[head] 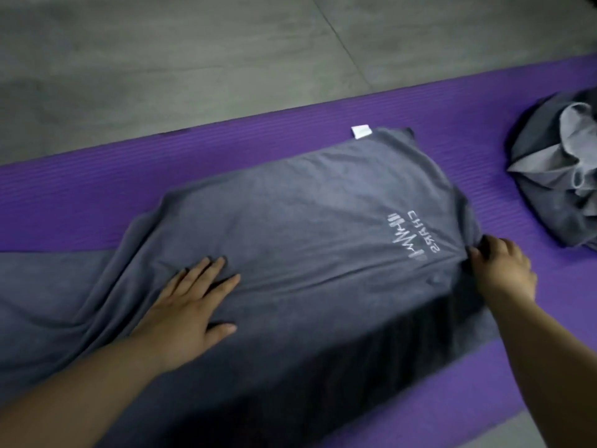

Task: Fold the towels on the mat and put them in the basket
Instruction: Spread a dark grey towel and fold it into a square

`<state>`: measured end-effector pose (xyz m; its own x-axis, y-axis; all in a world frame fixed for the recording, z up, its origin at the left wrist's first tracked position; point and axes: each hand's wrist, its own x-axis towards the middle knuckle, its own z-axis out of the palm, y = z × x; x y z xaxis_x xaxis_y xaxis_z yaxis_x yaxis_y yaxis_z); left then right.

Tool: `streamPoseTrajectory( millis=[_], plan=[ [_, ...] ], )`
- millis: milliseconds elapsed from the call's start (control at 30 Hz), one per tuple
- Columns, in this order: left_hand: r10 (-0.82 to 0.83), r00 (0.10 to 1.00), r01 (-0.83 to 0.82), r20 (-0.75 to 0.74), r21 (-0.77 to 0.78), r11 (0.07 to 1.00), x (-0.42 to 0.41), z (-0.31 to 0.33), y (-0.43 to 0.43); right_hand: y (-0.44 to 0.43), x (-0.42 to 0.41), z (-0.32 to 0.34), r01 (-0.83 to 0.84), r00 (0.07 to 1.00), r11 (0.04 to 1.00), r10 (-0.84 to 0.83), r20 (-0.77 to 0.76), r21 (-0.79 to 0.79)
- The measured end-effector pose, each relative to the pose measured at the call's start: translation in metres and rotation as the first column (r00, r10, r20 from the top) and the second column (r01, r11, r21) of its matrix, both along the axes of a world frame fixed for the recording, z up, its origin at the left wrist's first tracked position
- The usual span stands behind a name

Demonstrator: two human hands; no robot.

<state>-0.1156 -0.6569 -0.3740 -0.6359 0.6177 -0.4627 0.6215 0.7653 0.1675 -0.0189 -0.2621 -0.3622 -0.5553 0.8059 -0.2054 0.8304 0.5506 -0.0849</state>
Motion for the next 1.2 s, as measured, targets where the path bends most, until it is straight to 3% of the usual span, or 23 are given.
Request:
streamPoseTrajectory(
  millis=[33,167,233,333,500,567,633,700,867,900,1000,1100,1167,1200],
  plan=[
    [0.036,0.999,-0.035,-0.007,0.069,0.997,0.000,0.005,-0.005,-0.003,-0.003,0.004,-0.003,1.000,1.000,0.003,0.025,0.014],
    [0.167,0.985,-0.171,0.047,0.099,0.980,-0.018,0.030,-0.044,-0.051,-0.040,0.025,-0.174,0.985,0.984,0.174,0.002,0.037],
    [0.248,0.968,-0.250,0.034,0.079,0.965,-0.024,0.041,-0.084,-0.093,-0.066,0.033,-0.350,0.935,0.936,0.351,-0.048,0.025],
    [0.430,0.902,-0.431,0.014,0.013,0.902,-0.027,0.048,-0.164,-0.171,-0.100,0.038,-0.592,0.805,0.804,0.593,0.003,-0.061],
    [0.708,0.706,-0.706,0.008,0.097,0.702,0.006,0.021,-0.325,-0.320,-0.140,0.054,-0.814,0.534,0.525,0.845,0.034,-0.249],
    [0.802,0.595,-0.799,0.045,0.136,0.585,0.034,0.009,-0.367,-0.376,-0.156,0.067,-0.864,0.416,0.409,0.909,0.043,-0.292],
    [0.875,0.482,-0.859,0.037,0.216,0.464,0.058,0.000,-0.388,-0.435,-0.174,0.071,-0.880,0.355,0.344,0.935,0.028,-0.328],
    [0.890,0.455,-0.859,0.016,0.269,0.435,0.077,-0.009,-0.390,-0.488,-0.192,0.065,-0.878,0.362,0.341,0.932,-0.002,-0.337],
    [0.848,0.524,-0.837,0.077,0.231,0.496,0.122,-0.011,-0.407,-0.625,-0.211,0.028,-0.830,0.455,0.410,0.890,-0.033,-0.378],
    [0.850,0.512,-0.853,0.123,0.192,0.486,0.129,-0.012,-0.408,-0.641,-0.212,0.022,-0.831,0.461,0.434,0.888,0.006,-0.349],
    [0.872,0.486,-0.866,0.056,0.168,0.471,0.143,-0.021,-0.415,-0.665,-0.215,0.012,-0.840,0.486,0.496,0.868,0.101,-0.220],
    [0.849,0.525,-0.835,0.060,0.230,0.500,0.145,-0.013,-0.425,-0.674,-0.222,0.011,-0.840,0.504,0.497,0.863,0.028,-0.218],
    [0.874,0.483,-0.837,0.059,0.322,0.441,0.150,-0.008,-0.433,-0.683,-0.230,0.015,-0.863,0.489,0.469,0.868,-0.081,-0.189],
    [0.907,0.405,-0.866,0.114,0.365,0.341,0.152,-0.001,-0.436,-0.690,-0.235,0.018,-0.874,0.480,0.455,0.864,-0.152,-0.170]
  ],
)
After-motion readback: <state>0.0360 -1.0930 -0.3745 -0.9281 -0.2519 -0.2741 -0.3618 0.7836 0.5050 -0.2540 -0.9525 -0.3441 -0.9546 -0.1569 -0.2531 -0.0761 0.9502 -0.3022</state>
